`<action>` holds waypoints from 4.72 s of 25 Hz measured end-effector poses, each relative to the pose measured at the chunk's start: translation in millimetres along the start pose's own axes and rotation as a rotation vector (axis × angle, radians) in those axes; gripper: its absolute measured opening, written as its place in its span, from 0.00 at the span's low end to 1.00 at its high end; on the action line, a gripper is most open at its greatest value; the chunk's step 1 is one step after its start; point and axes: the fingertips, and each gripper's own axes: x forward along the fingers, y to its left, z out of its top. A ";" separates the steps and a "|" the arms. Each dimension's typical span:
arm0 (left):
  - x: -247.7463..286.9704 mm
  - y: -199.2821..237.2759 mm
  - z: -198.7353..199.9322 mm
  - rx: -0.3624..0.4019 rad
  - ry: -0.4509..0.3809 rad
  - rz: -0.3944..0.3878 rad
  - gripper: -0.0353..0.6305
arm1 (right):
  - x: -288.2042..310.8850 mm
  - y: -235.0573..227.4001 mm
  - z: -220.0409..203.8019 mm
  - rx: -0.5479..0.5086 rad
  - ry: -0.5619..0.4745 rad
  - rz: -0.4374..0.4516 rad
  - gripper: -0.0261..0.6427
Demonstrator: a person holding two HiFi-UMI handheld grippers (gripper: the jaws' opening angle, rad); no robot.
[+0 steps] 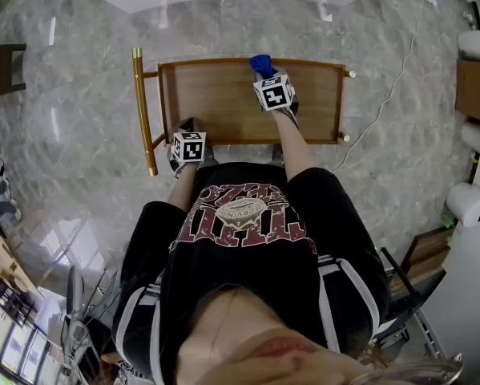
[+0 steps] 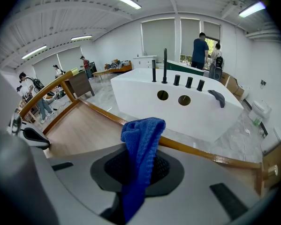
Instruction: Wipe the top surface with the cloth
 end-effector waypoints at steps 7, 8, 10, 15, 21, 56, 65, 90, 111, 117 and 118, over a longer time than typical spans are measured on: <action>2.2 -6.4 2.5 -0.008 0.021 0.027 0.12 | -7.8 -25.4 -9.2 0.000 0.004 -0.017 0.12; 2.2 -6.6 2.2 -0.002 0.036 0.035 0.12 | -8.2 -26.9 -9.9 0.001 0.002 -0.020 0.12; 1.2 -12.1 7.8 0.006 0.051 0.024 0.12 | -9.9 -26.5 -11.0 0.011 0.004 -0.020 0.12; 6.2 -71.0 66.3 0.054 -0.026 -0.120 0.12 | -14.0 -28.1 -11.9 0.037 -0.002 -0.023 0.12; 27.9 -141.8 81.3 0.198 0.042 -0.234 0.12 | -17.8 -39.5 -18.8 0.045 0.003 -0.017 0.12; 29.1 -151.1 73.6 0.273 0.070 -0.248 0.12 | -73.9 -168.0 -85.3 0.194 0.029 -0.165 0.12; 28.8 -150.7 69.8 0.266 0.072 -0.246 0.12 | -87.3 -197.2 -103.5 0.199 0.059 -0.219 0.12; 28.8 -148.5 71.0 0.290 0.068 -0.290 0.12 | -164.8 -196.0 -137.3 0.353 -0.011 -0.202 0.12; 27.4 -153.1 74.0 0.278 0.047 -0.280 0.12 | -145.0 -184.8 -183.0 0.245 0.155 -0.282 0.12; 23.7 -156.3 70.7 0.252 0.029 -0.272 0.12 | -142.8 -176.4 -186.4 0.326 0.123 -0.273 0.12; 23.0 -156.5 70.5 0.244 0.027 -0.275 0.12 | -142.6 -174.8 -186.6 0.342 0.115 -0.274 0.12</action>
